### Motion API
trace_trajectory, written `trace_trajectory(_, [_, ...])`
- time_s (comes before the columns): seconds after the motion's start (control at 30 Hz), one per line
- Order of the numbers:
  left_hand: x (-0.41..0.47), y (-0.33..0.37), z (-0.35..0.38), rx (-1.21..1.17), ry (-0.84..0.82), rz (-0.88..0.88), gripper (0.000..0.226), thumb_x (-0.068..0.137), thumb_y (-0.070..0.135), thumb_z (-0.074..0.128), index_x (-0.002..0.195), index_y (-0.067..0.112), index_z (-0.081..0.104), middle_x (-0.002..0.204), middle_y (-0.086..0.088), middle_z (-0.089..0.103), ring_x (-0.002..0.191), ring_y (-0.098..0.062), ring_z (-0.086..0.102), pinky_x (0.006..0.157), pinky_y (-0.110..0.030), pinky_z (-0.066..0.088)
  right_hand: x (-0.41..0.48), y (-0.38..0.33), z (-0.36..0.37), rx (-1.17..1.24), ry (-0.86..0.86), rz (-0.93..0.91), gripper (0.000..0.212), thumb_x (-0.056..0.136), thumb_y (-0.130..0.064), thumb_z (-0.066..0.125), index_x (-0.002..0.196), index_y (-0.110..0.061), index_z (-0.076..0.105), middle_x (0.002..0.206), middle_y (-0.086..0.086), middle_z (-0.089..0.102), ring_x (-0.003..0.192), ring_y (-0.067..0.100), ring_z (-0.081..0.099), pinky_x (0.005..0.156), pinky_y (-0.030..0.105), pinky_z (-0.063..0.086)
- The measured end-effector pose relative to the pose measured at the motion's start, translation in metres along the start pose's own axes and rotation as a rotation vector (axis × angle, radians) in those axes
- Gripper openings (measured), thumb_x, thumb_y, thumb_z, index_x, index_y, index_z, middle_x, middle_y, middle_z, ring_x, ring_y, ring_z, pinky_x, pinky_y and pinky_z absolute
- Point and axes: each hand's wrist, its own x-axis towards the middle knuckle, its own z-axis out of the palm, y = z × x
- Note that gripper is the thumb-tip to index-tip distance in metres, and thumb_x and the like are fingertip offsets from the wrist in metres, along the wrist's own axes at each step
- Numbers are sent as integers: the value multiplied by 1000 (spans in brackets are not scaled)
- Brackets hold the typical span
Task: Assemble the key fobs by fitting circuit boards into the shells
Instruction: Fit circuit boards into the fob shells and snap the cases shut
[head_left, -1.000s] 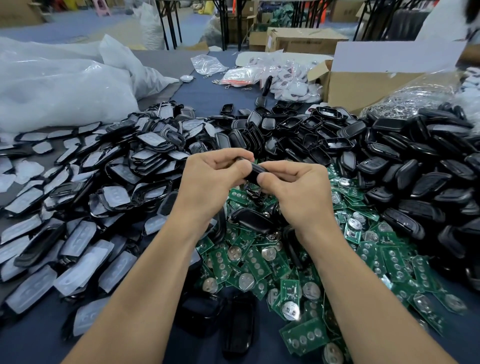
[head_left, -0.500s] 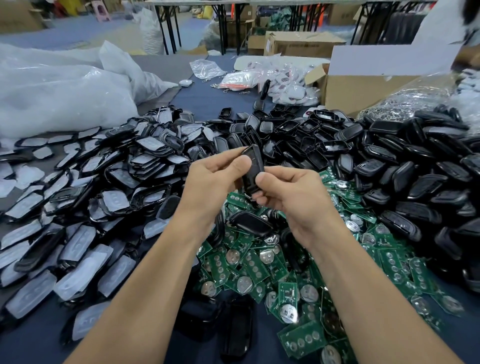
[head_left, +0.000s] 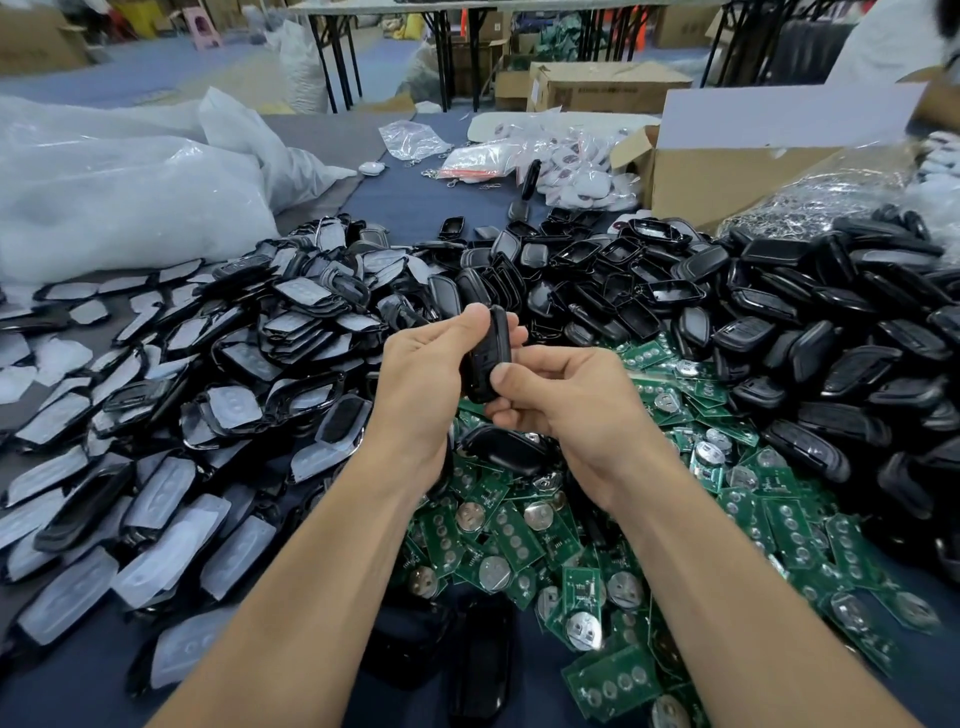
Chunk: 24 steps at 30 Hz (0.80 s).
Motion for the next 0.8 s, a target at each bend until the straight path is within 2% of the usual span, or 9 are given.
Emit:
trace_trajectory(0.1, [-1,-2,-1,81,-26,15,46,110,43,42,109,16,79,104,-2,81,99,-17,77,88,-32,60,2,-12,-10,-27,42,7,13,91,5,69,100,0,77,83,16,75,61,15,65,61,23,58])
trace_trajectory(0.27, [0,1,-2,65,53,48,42,110,44,42,122,19,74,109,3,81,102,-10,76,89,-23,61,-2,-41,-68,615,98,-236,43,87,-21,77,126,-7,65,120,7,77,109,19,74,89,26,59])
trace_trajectory(0.33, [1,3,-3,46,114,68,34,109,38,49,116,19,76,104,2,81,99,-12,77,89,-23,61,-1,-41,-72,392,168,-221,41,87,-17,79,126,-11,67,115,4,78,104,16,75,85,24,59])
trace_trajectory(0.43, [3,4,-6,18,186,87,22,105,29,58,109,20,78,99,1,82,96,-14,78,87,-25,62,5,-29,-55,-414,403,-208,23,84,-5,78,100,-21,79,77,-8,78,65,8,69,60,14,52])
trace_trajectory(0.5, [5,5,-9,21,235,96,19,104,23,61,105,19,79,97,0,82,95,-15,78,87,-27,61,6,-21,-42,-809,355,-271,19,83,-11,77,89,-29,82,68,-16,74,53,2,63,49,9,44])
trace_trajectory(0.57, [7,6,-12,-1,277,101,18,102,16,63,100,18,80,94,-2,82,93,-18,79,88,-30,61,3,-16,-31,-942,141,-219,9,79,-25,82,84,-33,82,70,-19,73,55,-4,62,47,8,43])
trace_trajectory(0.63, [9,8,-14,-13,306,108,18,99,11,64,95,18,81,89,-4,82,90,-20,79,85,-29,62,-2,-13,-21,-1043,-22,-110,23,67,-39,92,86,-36,81,75,-18,71,57,-3,62,45,9,41])
trace_trajectory(0.7, [11,8,-16,-11,320,113,20,96,8,66,90,19,81,86,-6,81,86,-21,79,80,-26,63,-3,-11,-12,-1179,-77,-67,36,60,-41,96,91,-37,79,80,-17,67,61,1,62,48,14,42])
trace_trajectory(0.8, [12,8,-17,-7,310,124,22,93,3,68,86,18,81,80,-7,80,78,-20,78,72,-22,59,-4,-10,-8,-1179,-84,-74,29,64,-33,95,86,-36,78,79,-15,68,59,1,58,49,15,42])
